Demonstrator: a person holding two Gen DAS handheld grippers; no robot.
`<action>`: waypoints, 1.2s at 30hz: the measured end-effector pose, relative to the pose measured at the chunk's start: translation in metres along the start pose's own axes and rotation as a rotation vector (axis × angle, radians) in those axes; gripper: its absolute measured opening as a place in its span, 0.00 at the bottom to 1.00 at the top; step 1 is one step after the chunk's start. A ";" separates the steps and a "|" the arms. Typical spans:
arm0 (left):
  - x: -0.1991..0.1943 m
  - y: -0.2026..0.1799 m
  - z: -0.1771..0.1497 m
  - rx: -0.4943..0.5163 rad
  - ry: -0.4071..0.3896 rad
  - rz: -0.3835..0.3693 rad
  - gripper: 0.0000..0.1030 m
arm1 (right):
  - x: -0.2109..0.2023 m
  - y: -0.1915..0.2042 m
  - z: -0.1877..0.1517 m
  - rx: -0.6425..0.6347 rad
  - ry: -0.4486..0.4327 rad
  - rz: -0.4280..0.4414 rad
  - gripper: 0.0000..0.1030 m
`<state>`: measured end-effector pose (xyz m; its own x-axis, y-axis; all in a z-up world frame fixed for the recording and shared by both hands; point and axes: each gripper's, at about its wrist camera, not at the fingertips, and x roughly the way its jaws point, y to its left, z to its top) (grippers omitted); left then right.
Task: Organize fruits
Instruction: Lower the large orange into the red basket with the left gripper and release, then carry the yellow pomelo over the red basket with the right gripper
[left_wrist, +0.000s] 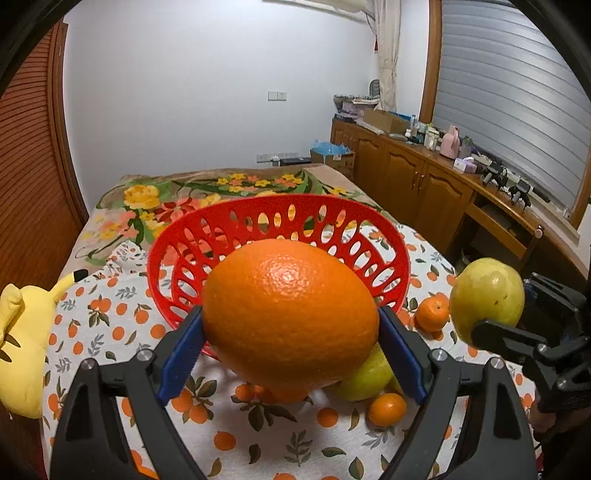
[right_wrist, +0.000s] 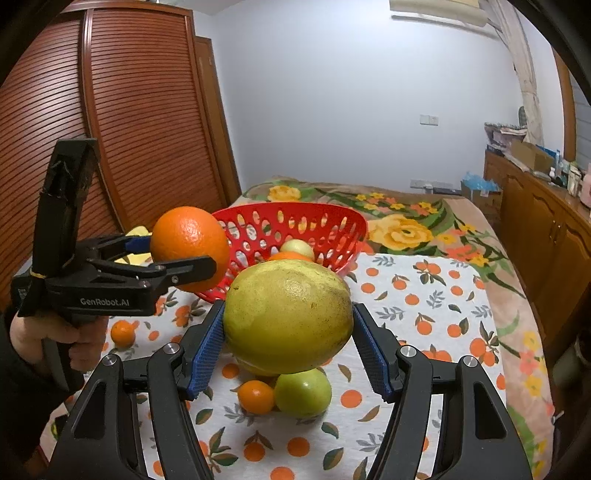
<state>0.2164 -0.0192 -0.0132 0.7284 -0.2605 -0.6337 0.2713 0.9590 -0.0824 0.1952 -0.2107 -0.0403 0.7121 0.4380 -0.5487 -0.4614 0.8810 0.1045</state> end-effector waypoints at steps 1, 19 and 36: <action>0.002 0.000 -0.001 -0.004 0.008 0.002 0.87 | 0.000 0.000 0.000 -0.001 0.001 -0.001 0.67; 0.013 -0.001 0.001 -0.016 0.015 0.029 0.88 | 0.004 -0.006 -0.004 0.007 0.012 -0.012 0.67; 0.003 0.001 0.010 -0.023 -0.040 0.065 0.88 | 0.004 -0.013 -0.008 0.017 0.015 -0.022 0.67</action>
<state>0.2255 -0.0208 -0.0073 0.7684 -0.2018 -0.6073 0.2085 0.9761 -0.0605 0.1997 -0.2214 -0.0505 0.7137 0.4158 -0.5637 -0.4365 0.8934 0.1064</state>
